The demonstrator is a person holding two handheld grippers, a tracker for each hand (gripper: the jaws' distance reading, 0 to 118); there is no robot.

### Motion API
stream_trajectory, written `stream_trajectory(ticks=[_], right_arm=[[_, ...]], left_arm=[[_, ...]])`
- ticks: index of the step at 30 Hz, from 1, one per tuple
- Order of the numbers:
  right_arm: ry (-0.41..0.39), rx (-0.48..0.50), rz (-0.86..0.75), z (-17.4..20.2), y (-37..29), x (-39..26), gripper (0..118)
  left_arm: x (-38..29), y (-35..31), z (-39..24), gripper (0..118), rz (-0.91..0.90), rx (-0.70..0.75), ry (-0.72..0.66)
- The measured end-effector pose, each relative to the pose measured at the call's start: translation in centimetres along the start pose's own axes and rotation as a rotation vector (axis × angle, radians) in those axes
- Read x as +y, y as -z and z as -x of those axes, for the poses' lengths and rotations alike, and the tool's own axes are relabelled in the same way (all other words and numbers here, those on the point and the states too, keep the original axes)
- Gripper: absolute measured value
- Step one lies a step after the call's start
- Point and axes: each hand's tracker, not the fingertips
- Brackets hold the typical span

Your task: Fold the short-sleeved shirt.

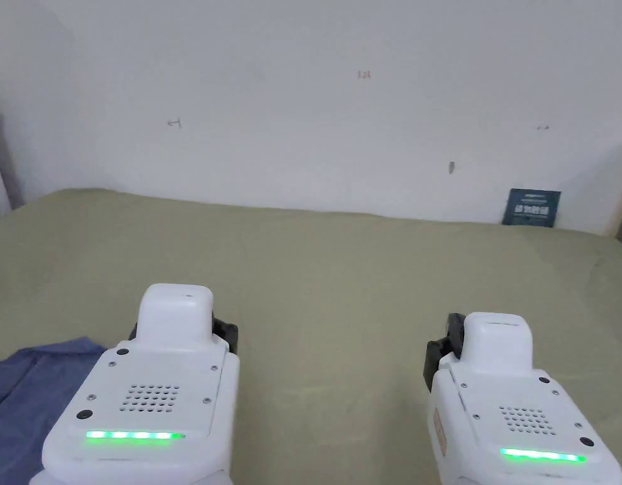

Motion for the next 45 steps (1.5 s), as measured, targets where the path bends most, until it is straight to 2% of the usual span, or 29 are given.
stream_trajectory(ticks=[8,11,15,18,26,31,32,34,35,40,44,45], right_arm=[[0.012,0.350,0.037,10.2,1.6,0.6,0],[-0.013,0.427,0.055,13.2,1.3,0.5,0],[-0.024,0.466,0.087,14.8,1.7,-0.1,0],[-0.038,0.478,0.109,14.5,2.1,-0.9,0],[-0.033,0.444,0.223,13.1,4.6,-3.8,0],[-0.056,0.428,0.267,12.9,6.3,-5.2,0],[-0.058,0.427,0.279,13.0,6.7,-5.3,0],[-0.058,0.425,0.293,13.2,7.3,-5.6,0],[-0.057,0.425,0.297,13.2,7.5,-5.7,0],[-0.067,0.430,0.315,13.7,8.0,-6.1,0],[-0.064,0.431,0.337,13.8,8.4,-6.7,0],[-0.063,0.430,0.343,13.7,8.4,-6.7,0]], left_arm=[[0.0,-3.5,9.2,0,0.039,0.320,-0.045],[-0.3,-4.3,11.2,0,0.051,0.356,-0.076],[-1.3,-3.2,12.7,0,0.122,0.395,-0.131],[-1.9,-0.8,13.2,0,0.196,0.368,-0.163],[-7.8,12.7,16.6,0,0.551,0.328,-0.277],[-12.2,17.2,17.6,0,0.676,0.325,-0.318],[-12.8,17.7,17.7,8,0.687,0.311,-0.309],[-13.9,18.9,17.7,82,0.758,0.268,-0.323],[-14.2,19.1,17.7,102,0.751,0.269,-0.322],[-15.0,20.7,17.3,104,0.786,0.258,-0.286],[-18.4,23.4,16.7,101,1.019,0.237,-0.281],[-19.2,23.6,16.3,101,0.988,0.257,-0.217]])
